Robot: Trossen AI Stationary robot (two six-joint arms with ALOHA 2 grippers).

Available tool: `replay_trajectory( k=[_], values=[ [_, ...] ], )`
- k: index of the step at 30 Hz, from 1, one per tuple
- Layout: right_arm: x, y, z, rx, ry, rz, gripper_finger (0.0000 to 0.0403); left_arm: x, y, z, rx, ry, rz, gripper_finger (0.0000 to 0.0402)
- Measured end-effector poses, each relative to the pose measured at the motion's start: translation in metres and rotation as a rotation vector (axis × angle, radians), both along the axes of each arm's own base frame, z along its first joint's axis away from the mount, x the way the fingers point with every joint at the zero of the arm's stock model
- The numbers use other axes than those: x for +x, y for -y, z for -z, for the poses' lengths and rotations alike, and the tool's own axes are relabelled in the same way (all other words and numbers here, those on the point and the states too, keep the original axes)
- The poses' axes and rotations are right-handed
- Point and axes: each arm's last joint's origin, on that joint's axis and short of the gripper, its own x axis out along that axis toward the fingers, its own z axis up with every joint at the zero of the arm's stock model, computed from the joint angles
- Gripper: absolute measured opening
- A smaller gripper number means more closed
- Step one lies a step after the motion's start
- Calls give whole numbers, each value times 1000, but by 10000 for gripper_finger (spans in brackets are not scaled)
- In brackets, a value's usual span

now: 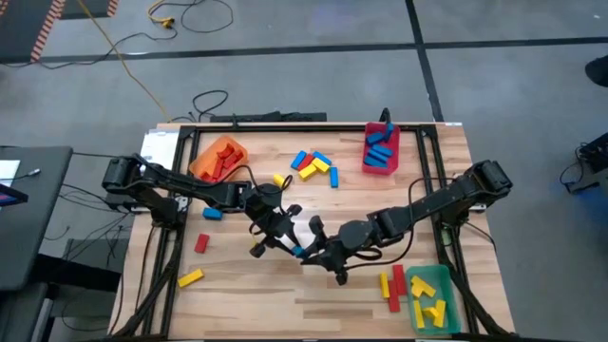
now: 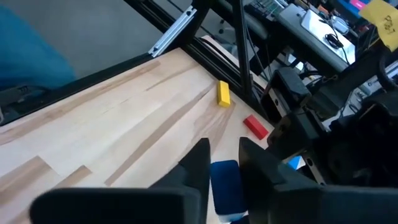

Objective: Sort blocks
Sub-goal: Put the blue block into the red bin

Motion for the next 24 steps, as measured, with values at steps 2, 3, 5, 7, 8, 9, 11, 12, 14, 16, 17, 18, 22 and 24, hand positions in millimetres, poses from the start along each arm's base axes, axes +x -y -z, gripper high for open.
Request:
replay_trajectory(
  k=[2, 3, 5, 7, 8, 9, 11, 12, 14, 16, 17, 18, 22, 24],
  values=[
    [0, 1, 0, -1, -5, -2, 72, 0, 0, 0, -2, 0, 2, 98],
    [0, 2, 1, -1, -9, -4, 68, 0, 0, 0, -4, -1, 3, 98],
    [0, 2, 1, 6, -18, -6, 66, 0, 0, 0, -9, -4, 9, 98],
    [1, 4, 2, 6, -29, -1, 64, 0, 0, 0, -10, -5, 8, 98],
    [0, 4, 3, 9, -35, 1, 64, 0, 0, 0, -13, -8, 6, 99],
    [0, 4, 3, 14, -39, 3, 64, 0, 0, 1, -16, -12, 4, 100],
    [-1, 4, 3, 18, -54, 7, 63, 0, -2, 1, -21, -25, -9, 106],
    [-1, 5, 3, 18, -65, 11, 63, 0, -3, 2, -22, -34, -24, 111],
    [-2, 6, 5, 16, -85, 28, 62, -1, -7, 4, -11, -61, -59, 124],
    [-5, 9, 9, 14, -139, 51, 62, -2, -12, 6, 6, -93, -102, 141],
    [-6, 11, 11, 15, -164, 63, 62, -3, -14, 8, 12, -116, -119, 150],
    [-6, 13, 12, 22, -182, 76, 62, -5, -17, 9, 17, -145, -137, 158],
    [-13, 25, 12, 28, -280, 170, 61, -16, -21, 17, 27, -296, -154, 189],
    [-19, 34, 16, 15, -358, 226, 61, -23, -21, 19, 22, -375, -163, 199]
  ],
)
